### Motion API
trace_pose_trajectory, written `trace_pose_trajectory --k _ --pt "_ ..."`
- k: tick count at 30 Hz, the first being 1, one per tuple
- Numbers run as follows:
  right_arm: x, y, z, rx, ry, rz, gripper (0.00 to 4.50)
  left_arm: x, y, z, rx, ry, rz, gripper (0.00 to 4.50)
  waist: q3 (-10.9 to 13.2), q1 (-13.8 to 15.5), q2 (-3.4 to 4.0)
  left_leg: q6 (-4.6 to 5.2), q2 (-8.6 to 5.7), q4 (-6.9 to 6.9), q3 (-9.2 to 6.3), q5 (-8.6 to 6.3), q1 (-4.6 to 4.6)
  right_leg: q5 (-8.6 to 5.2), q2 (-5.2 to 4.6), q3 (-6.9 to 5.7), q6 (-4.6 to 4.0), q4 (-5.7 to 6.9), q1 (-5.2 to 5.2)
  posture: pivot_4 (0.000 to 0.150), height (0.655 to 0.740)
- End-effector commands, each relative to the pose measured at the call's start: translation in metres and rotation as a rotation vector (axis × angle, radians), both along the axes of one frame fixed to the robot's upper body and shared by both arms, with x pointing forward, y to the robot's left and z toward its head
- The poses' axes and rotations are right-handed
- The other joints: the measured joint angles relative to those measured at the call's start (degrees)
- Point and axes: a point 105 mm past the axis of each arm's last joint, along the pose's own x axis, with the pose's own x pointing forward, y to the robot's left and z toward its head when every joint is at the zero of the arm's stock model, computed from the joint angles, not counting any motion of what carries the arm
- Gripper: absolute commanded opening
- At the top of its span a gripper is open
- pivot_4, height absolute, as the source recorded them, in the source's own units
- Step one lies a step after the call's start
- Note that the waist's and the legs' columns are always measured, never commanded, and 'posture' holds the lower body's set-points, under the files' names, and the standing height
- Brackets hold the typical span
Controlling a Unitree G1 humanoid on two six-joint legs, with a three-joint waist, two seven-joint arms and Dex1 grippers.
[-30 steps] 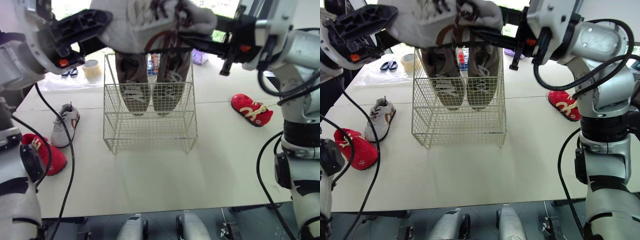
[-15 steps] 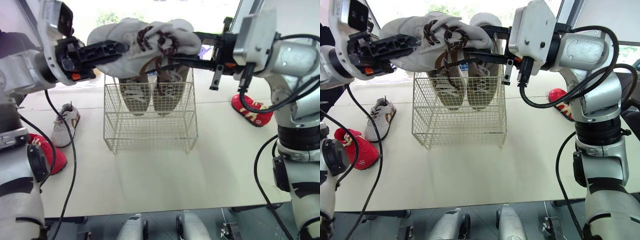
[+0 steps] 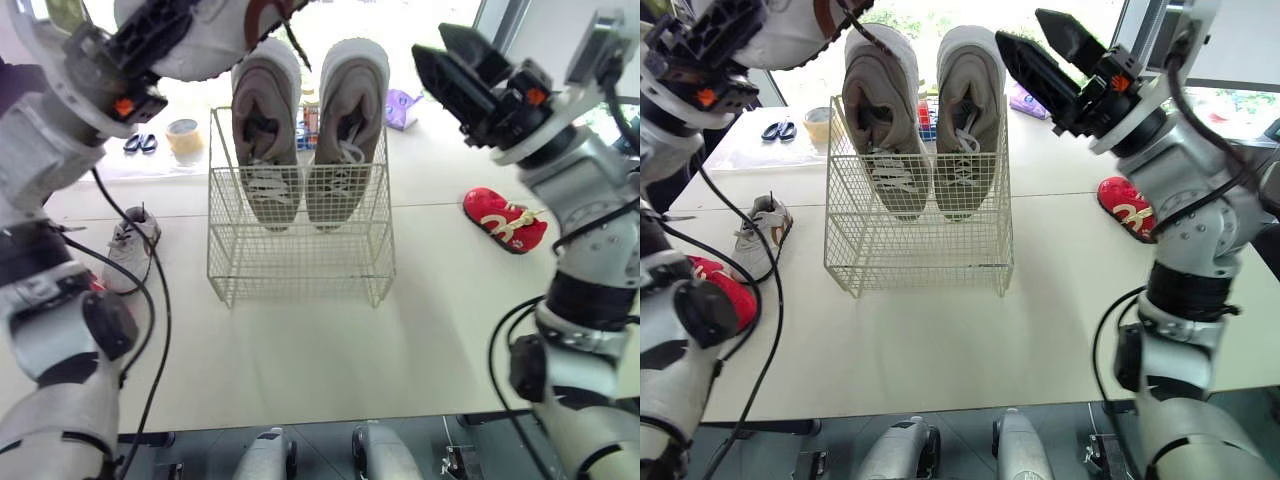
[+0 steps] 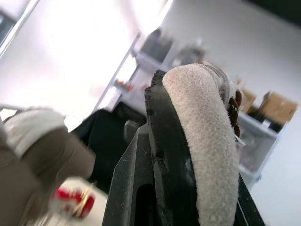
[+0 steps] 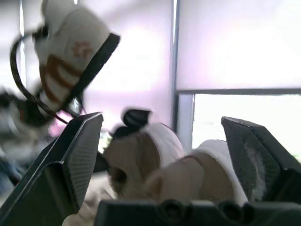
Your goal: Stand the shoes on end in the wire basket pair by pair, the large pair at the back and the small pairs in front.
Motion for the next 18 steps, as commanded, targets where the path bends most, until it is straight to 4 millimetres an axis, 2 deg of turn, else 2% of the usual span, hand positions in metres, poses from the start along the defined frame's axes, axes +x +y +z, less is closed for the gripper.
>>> trace_pose_trajectory --k 1,4,9,18 --pt "-0.022 0.031 0.013 0.232 0.056 0.172 4.43 -0.017 -0.007 0.017 -0.139 -0.127 0.027 0.27 0.0 -0.2 0.01 -0.01 0.00 -0.01 0.00 0.00 -0.03 0.00 0.01 0.00 0.00 0.03 -0.06 0.150 0.7400" --pt "-0.028 0.057 0.019 0.274 0.063 0.217 4.43 -0.013 -0.018 0.011 -0.205 -0.112 0.032 0.27 0.0 -0.3 0.02 -0.04 0.00 0.00 0.04 0.02 -0.20 0.00 0.03 0.02 0.00 0.11 -0.27 0.150 0.7400" --pt "-0.040 0.079 0.028 0.208 -0.033 0.252 4.43 -0.010 -0.022 0.005 -0.257 -0.081 0.026 0.27 0.0 0.0 0.02 -0.02 -0.04 0.08 0.02 0.02 -0.19 0.00 0.09 -0.08 0.00 0.09 -0.18 0.150 0.7400" --pt "-0.037 0.091 0.029 0.167 -0.075 0.234 4.43 -0.009 -0.034 -0.006 -0.229 -0.044 -0.008 0.27 0.0 -0.2 0.01 -0.01 -0.03 0.07 0.02 0.02 -0.18 0.00 0.14 -0.10 0.00 0.08 -0.17 0.150 0.7400"
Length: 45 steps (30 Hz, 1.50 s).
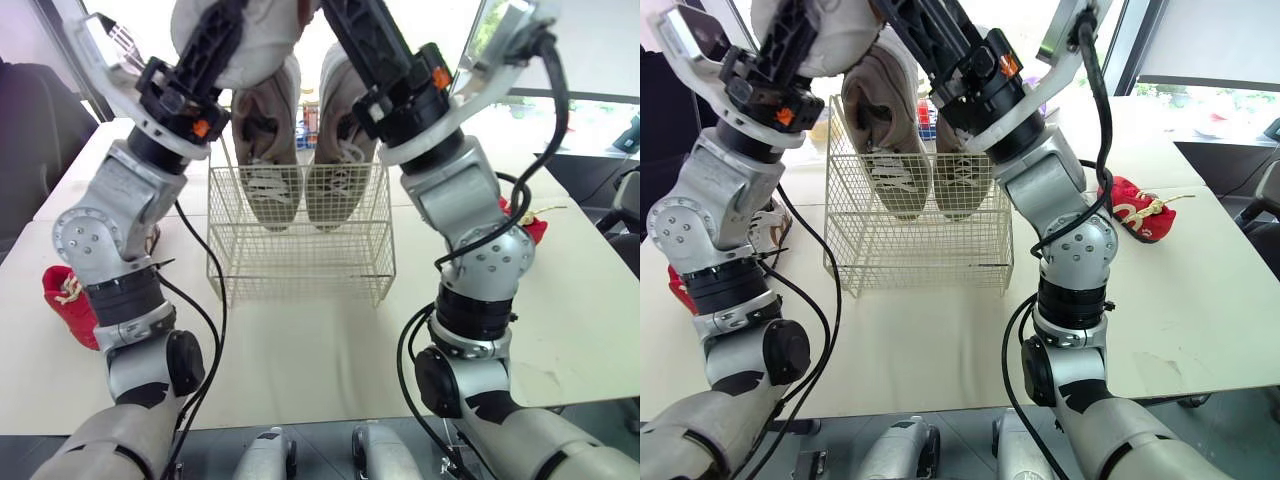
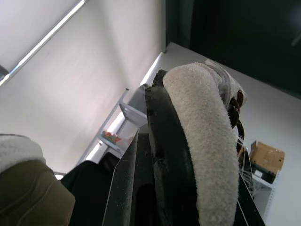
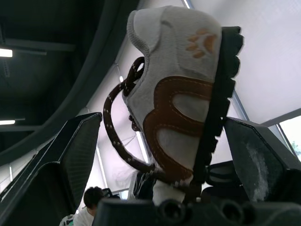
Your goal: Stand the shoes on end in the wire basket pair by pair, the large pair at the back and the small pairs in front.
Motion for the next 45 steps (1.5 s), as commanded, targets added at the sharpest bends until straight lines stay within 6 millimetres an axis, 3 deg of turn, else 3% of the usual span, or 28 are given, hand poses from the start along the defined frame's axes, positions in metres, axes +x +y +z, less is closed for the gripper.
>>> trace_pose_trajectory --k 1,8,18,21,26,28,33,36,41,45 --pt "-0.009 0.005 0.010 0.003 -0.068 -0.001 4.43 -0.013 -0.002 0.009 -0.011 -0.054 -0.028 0.27 0.0 0.0 0.00 0.00 0.00 -0.01 0.00 0.00 0.00 0.00 0.00 0.00 0.00 0.00 0.00 0.150 0.7400" --pt "-0.002 -0.007 0.007 0.020 -0.051 -0.063 4.43 -0.024 -0.013 0.001 0.050 -0.068 -0.066 0.27 0.0 0.0 0.00 0.00 0.01 -0.02 0.00 0.00 0.01 0.00 -0.01 0.00 0.00 0.00 0.00 0.150 0.7400" --pt "-0.007 -0.011 0.014 0.044 -0.066 -0.060 4.43 -0.017 -0.013 -0.009 0.071 -0.026 -0.050 0.27 0.0 0.0 0.00 0.00 0.01 -0.02 -0.01 0.00 0.00 0.00 0.00 0.00 0.00 -0.03 0.00 0.150 0.7400" --pt "-0.006 -0.009 0.012 0.035 -0.069 -0.044 3.59 -0.015 -0.013 -0.010 0.079 -0.024 -0.039 0.27 0.0 0.0 0.00 0.00 0.01 -0.03 0.00 0.00 0.01 0.00 0.01 0.00 0.00 -0.02 0.00 0.150 0.7400" --pt "-0.009 -0.007 0.012 0.026 -0.078 -0.027 1.28 -0.011 -0.015 -0.017 0.119 -0.022 0.004 0.27 0.0 0.0 0.00 0.00 0.01 -0.03 0.00 0.00 0.01 0.00 0.03 0.00 0.00 -0.03 0.01 0.150 0.7400" --pt "-0.008 -0.006 0.011 0.023 -0.079 -0.025 0.72 -0.011 -0.016 -0.020 0.139 -0.023 0.008 0.27 0.0 0.0 0.00 0.00 0.01 -0.03 0.00 0.00 0.01 0.00 0.03 0.00 0.00 -0.03 0.01 0.150 0.7400" --pt "-0.009 -0.006 0.010 -0.002 -0.099 -0.019 0.65 -0.002 -0.014 -0.038 0.359 -0.026 0.159 2.64 0.0 -0.1 0.00 0.01 0.03 -0.06 0.00 0.00 0.01 0.00 0.05 0.01 -0.01 -0.03 0.00 0.150 0.7400" --pt "-0.009 -0.015 0.014 -0.045 -0.146 -0.040 0.65 -0.006 -0.006 -0.050 0.569 -0.098 0.276 2.64 0.0 -0.5 0.03 0.01 0.03 -0.09 0.02 -0.01 0.01 0.00 0.15 0.02 -0.01 -0.05 0.00 0.150 0.7400" --pt "-0.004 -0.039 0.024 -0.236 -0.300 -0.146 0.65 -0.013 0.009 -0.070 0.770 -0.126 0.349 2.64 0.0 0.0 0.04 0.29 0.01 -0.10 0.02 -0.16 0.02 -0.01 0.13 0.01 -0.01 -0.17 0.06 0.150 0.7400" --pt "0.008 -0.053 0.004 -0.543 -0.428 -0.220 0.65 -0.025 0.015 -0.089 0.945 -0.128 0.379 2.64 0.0 0.2 0.03 0.44 0.04 -0.16 0.01 -0.25 0.02 -0.01 0.14 -0.04 -0.01 -0.36 0.14 0.150 0.7400"
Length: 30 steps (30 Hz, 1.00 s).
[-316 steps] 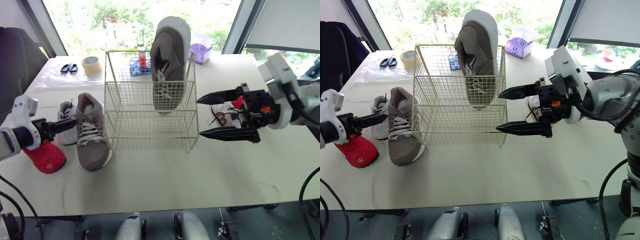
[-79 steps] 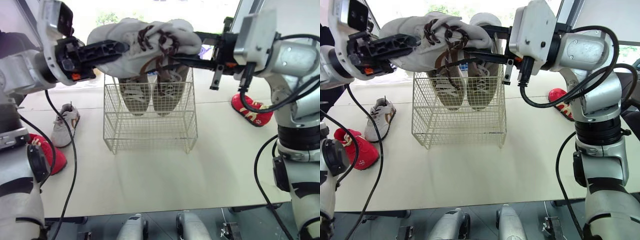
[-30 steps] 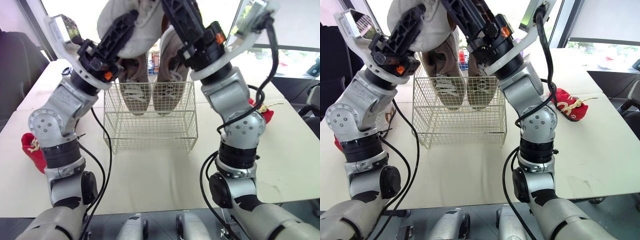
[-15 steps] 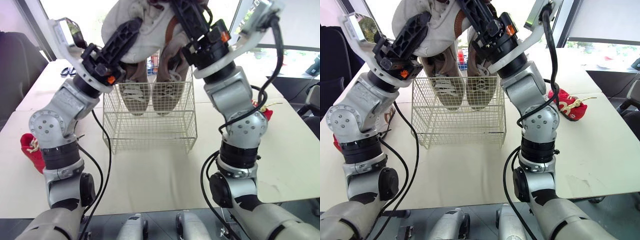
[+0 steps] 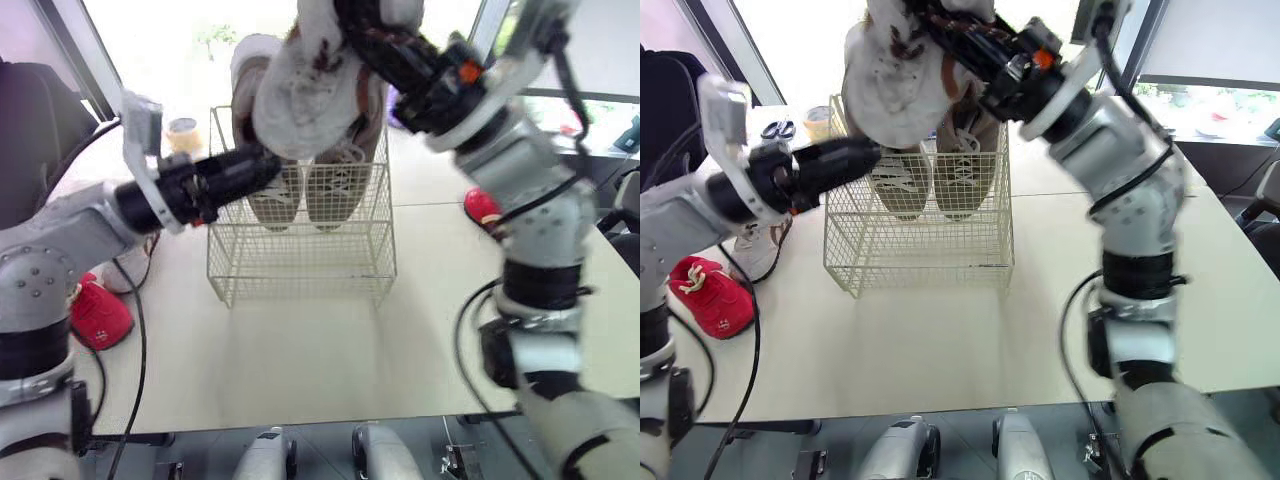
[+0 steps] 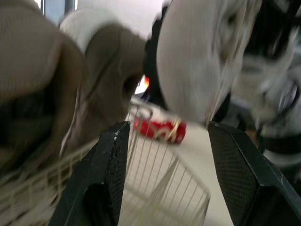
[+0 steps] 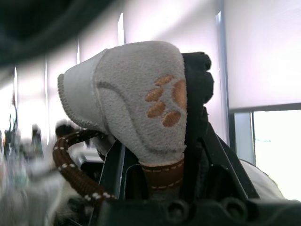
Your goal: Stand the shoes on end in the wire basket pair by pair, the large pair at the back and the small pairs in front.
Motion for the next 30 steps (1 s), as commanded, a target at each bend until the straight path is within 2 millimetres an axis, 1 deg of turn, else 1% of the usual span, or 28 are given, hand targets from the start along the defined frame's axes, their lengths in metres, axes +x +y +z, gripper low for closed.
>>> trace_pose_trajectory --k 1,4,7,10,12,14,18,20,24,27,28,29,30 --pt "-0.002 -0.011 -0.004 -0.142 -0.133 -0.010 0.65 -0.011 0.001 -0.005 0.086 -0.002 0.007 2.64 0.0 0.0 0.00 0.04 0.01 0.01 0.00 -0.02 0.02 0.00 0.00 -0.01 0.00 -0.02 0.03 0.150 0.7400" --pt "0.007 -0.016 -0.022 -0.270 -0.154 -0.022 0.65 -0.021 0.004 -0.015 0.123 0.040 -0.005 2.64 0.0 -0.3 0.01 0.10 0.01 0.01 0.06 -0.06 0.05 0.00 -0.13 0.05 0.00 0.03 0.02 0.150 0.7400" --pt "0.016 -0.022 -0.035 -0.333 -0.157 -0.025 0.65 -0.027 0.009 -0.026 0.145 0.087 0.001 2.64 0.0 -0.3 0.01 0.10 0.07 0.00 0.05 -0.06 0.06 0.00 -0.11 0.06 0.00 0.05 -0.01 0.150 0.7400" --pt "0.026 -0.025 -0.044 -0.374 -0.172 -0.041 0.65 -0.028 0.011 -0.029 0.139 0.100 0.009 2.64 0.0 0.0 0.01 0.09 0.06 0.01 0.05 -0.05 0.05 0.00 -0.15 0.08 0.00 0.04 0.00 0.150 0.7400" --pt "0.039 -0.025 -0.055 -0.430 -0.196 -0.080 0.65 -0.026 0.013 -0.030 0.124 0.109 0.022 2.64 0.0 0.3 0.01 0.07 0.04 0.02 0.04 -0.04 0.05 0.00 -0.19 0.08 0.00 0.03 0.03 0.150 0.7400" --pt "0.047 -0.024 -0.063 -0.469 -0.215 -0.101 0.65 -0.024 0.016 -0.032 0.123 0.116 0.035 2.64 0.0 0.3 0.00 0.00 0.01 0.03 0.03 -0.01 0.04 0.00 -0.21 0.06 0.00 -0.01 0.05 0.150 0.7400" --pt "0.057 -0.027 -0.067 -0.459 -0.202 -0.114 0.65 -0.026 0.019 -0.035 0.121 0.138 0.035 2.64 0.0 0.1 0.00 -0.20 0.01 0.01 0.04 0.10 0.04 0.00 -0.20 0.07 0.00 0.01 0.02 0.150 0.7400" --pt "0.056 -0.029 -0.065 -0.439 -0.188 -0.105 0.65 -0.028 0.021 -0.036 0.118 0.147 0.032 2.64 0.0 0.1 0.00 -0.23 0.02 0.01 0.03 0.12 0.04 0.00 -0.20 0.07 0.00 0.01 0.01 0.150 0.7400" --pt "0.053 -0.027 -0.070 -0.443 -0.150 -0.065 0.65 -0.034 0.019 -0.039 0.131 0.182 -0.019 2.64 0.0 0.2 0.00 -0.18 0.01 0.02 0.02 0.09 0.04 0.00 -0.22 0.08 0.00 0.01 0.03 0.150 0.7400" --pt "0.051 -0.025 -0.076 -0.450 -0.121 -0.036 0.65 -0.036 0.018 -0.039 0.131 0.190 -0.042 3.51 0.0 0.2 0.00 -0.18 0.01 0.01 0.02 0.08 0.04 0.00 -0.23 0.08 -0.01 0.00 0.03 0.150 0.7400" --pt "0.050 -0.023 -0.081 -0.461 -0.111 -0.023 0.65 -0.032 0.019 -0.039 0.134 0.181 -0.022 4.04 0.0 0.2 0.00 -0.17 0.01 0.02 0.01 0.08 0.04 0.00 -0.23 0.07 -0.01 0.00 0.03 0.150 0.7400" --pt "0.050 -0.021 -0.085 -0.467 -0.104 -0.014 0.65 -0.029 0.020 -0.039 0.135 0.177 -0.006 4.45 0.0 0.1 0.00 -0.18 0.01 0.01 0.01 0.08 0.04 0.00 -0.23 0.08 -0.01 0.00 0.03 0.150 0.7400" --pt "0.049 -0.020 -0.089 -0.475 -0.097 -0.005 0.65 -0.028 0.021 -0.039 0.135 0.174 0.000 4.45 0.0 0.1 0.00 -0.17 0.01 0.01 0.01 0.08 0.04 0.00 -0.22 0.07 -0.01 0.00 0.03 0.150 0.7400"
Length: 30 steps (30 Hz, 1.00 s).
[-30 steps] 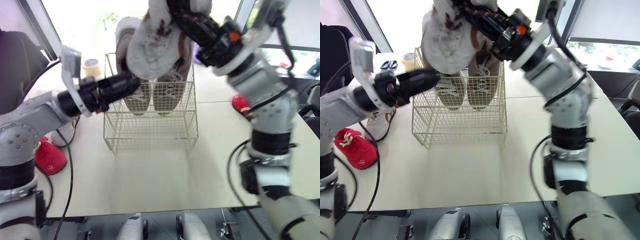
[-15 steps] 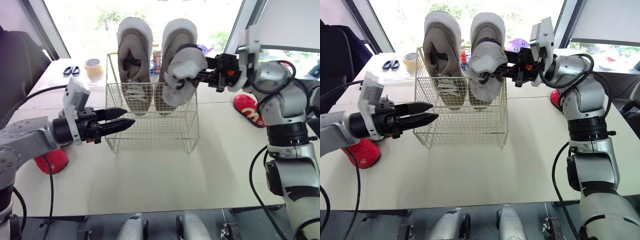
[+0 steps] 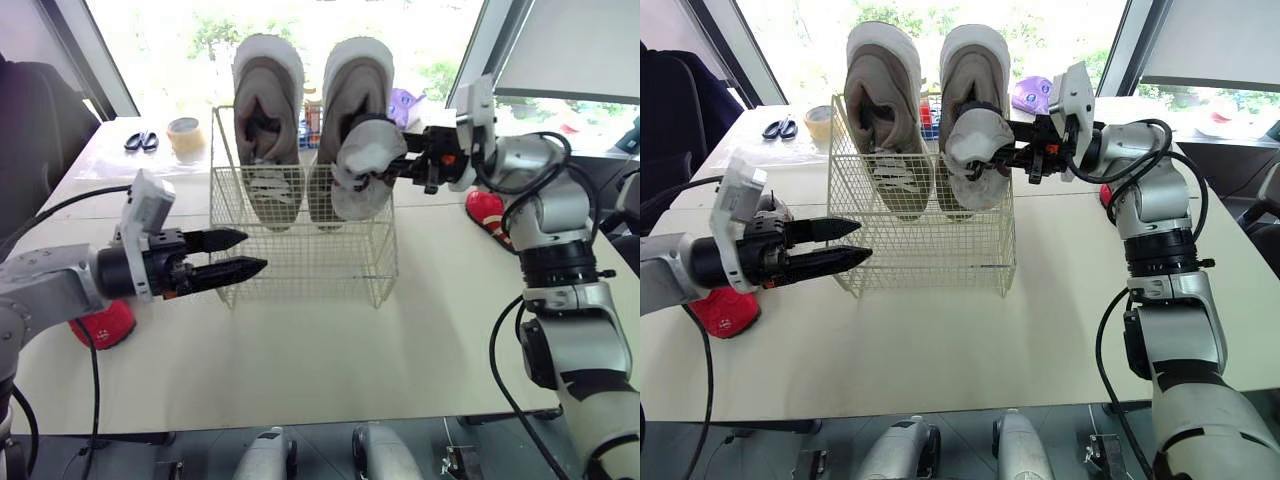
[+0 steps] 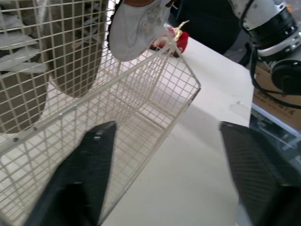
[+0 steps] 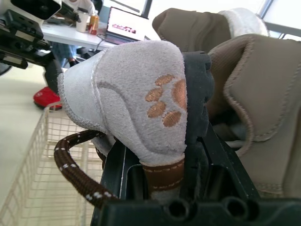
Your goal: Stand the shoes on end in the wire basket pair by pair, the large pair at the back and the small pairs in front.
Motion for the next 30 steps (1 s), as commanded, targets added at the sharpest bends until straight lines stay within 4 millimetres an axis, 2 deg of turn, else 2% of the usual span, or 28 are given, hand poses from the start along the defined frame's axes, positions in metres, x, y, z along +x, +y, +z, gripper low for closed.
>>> trace_pose_trajectory --k 1,4,8,11,12,17,24,30 --pt "-0.010 0.006 0.000 0.001 -0.020 0.047 0.65 0.004 0.004 0.010 0.001 -0.053 0.030 4.45 0.0 0.0 0.00 0.00 0.00 0.00 0.00 0.00 0.00 0.00 0.00 0.00 0.00 0.00 0.00 0.150 0.7400" --pt "-0.012 0.008 -0.010 -0.023 -0.009 0.057 0.65 0.004 0.003 0.010 -0.002 -0.051 0.026 4.45 0.0 0.0 0.00 0.00 0.00 0.00 0.00 0.00 0.00 0.00 0.00 0.00 0.00 0.00 -0.01 0.150 0.7400" --pt "-0.012 0.007 -0.020 -0.045 0.008 0.057 2.63 0.007 0.005 0.009 0.003 -0.052 0.042 4.50 0.0 0.0 0.00 -0.01 0.00 0.00 0.00 0.01 -0.01 0.00 0.00 0.00 0.00 0.00 -0.02 0.150 0.7400" --pt "-0.011 0.003 -0.019 -0.052 0.009 0.034 4.16 0.008 0.007 0.008 0.003 -0.050 0.050 4.50 0.0 0.0 0.00 -0.02 0.00 0.00 0.00 0.01 0.00 0.00 0.00 0.00 0.00 0.01 -0.01 0.150 0.7400" --pt "-0.012 0.001 -0.018 -0.064 0.011 0.029 4.41 0.008 0.008 0.008 0.003 -0.046 0.053 4.50 0.0 0.0 0.00 -0.02 0.00 0.00 0.00 0.01 0.00 0.00 0.00 0.00 0.00 0.01 -0.01 0.150 0.7400" --pt "-0.026 -0.007 -0.008 -0.086 0.009 0.028 4.41 0.010 0.014 0.003 0.002 -0.026 0.069 4.50 0.0 0.0 0.00 0.00 0.00 0.00 0.00 0.00 -0.01 0.00 0.00 0.00 0.00 0.00 -0.02 0.150 0.7400" --pt "-0.056 -0.011 0.017 -0.080 0.008 0.048 4.41 0.015 0.021 -0.003 0.005 -0.004 0.085 4.50 0.0 0.1 0.00 0.10 0.00 0.00 -0.01 -0.06 -0.01 0.00 -0.01 0.00 0.00 0.00 -0.01 0.150 0.7400" --pt "-0.059 -0.019 0.025 -0.100 -0.013 -0.012 4.41 0.019 0.025 -0.003 0.001 -0.003 0.094 4.50 0.0 0.1 0.00 0.20 0.00 0.00 -0.01 -0.11 -0.01 0.00 -0.01 0.00 0.00 0.00 -0.01 0.150 0.7400"
